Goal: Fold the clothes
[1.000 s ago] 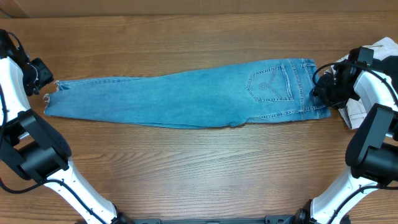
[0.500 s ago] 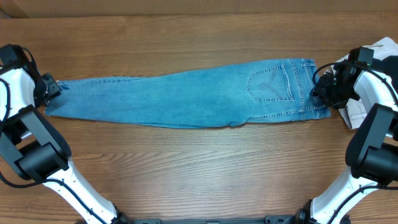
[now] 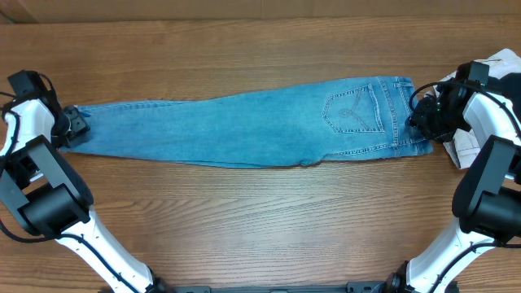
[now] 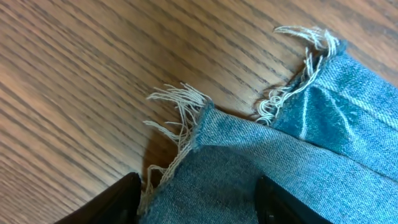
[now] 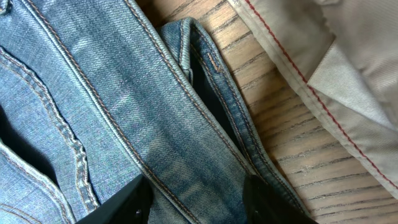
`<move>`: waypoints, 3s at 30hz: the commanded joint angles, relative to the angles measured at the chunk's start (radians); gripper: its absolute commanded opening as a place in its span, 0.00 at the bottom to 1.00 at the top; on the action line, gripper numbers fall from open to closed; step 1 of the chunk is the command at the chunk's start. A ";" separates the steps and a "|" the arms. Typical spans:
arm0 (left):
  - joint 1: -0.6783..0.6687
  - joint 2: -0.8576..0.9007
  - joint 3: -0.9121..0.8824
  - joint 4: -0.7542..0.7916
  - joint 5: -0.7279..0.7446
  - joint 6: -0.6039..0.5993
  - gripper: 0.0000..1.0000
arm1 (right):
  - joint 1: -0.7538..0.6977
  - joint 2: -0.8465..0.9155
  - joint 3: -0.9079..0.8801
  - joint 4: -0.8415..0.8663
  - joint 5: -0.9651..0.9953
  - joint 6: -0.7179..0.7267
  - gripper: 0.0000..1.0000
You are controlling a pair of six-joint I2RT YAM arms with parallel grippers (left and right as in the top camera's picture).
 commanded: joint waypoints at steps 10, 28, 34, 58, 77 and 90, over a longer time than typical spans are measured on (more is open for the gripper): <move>0.005 -0.024 0.035 -0.058 0.111 0.061 0.04 | 0.003 0.019 -0.011 -0.010 0.010 -0.004 0.51; 0.002 -0.025 0.220 -0.119 0.170 0.011 0.05 | 0.003 0.124 -0.011 -0.013 0.010 -0.005 0.51; 0.015 -0.025 0.221 -0.110 0.144 -0.055 0.04 | 0.003 0.124 -0.011 -0.013 0.011 -0.005 0.51; 0.110 -0.025 0.221 -0.058 0.299 -0.215 0.04 | 0.003 0.125 -0.011 -0.011 0.018 -0.004 0.51; 0.106 -0.024 0.220 -0.223 0.025 -0.129 1.00 | 0.003 0.125 -0.011 -0.016 0.017 -0.004 0.51; 0.100 -0.024 0.157 -0.241 0.176 -0.008 1.00 | 0.003 0.125 -0.011 -0.016 0.018 -0.004 0.51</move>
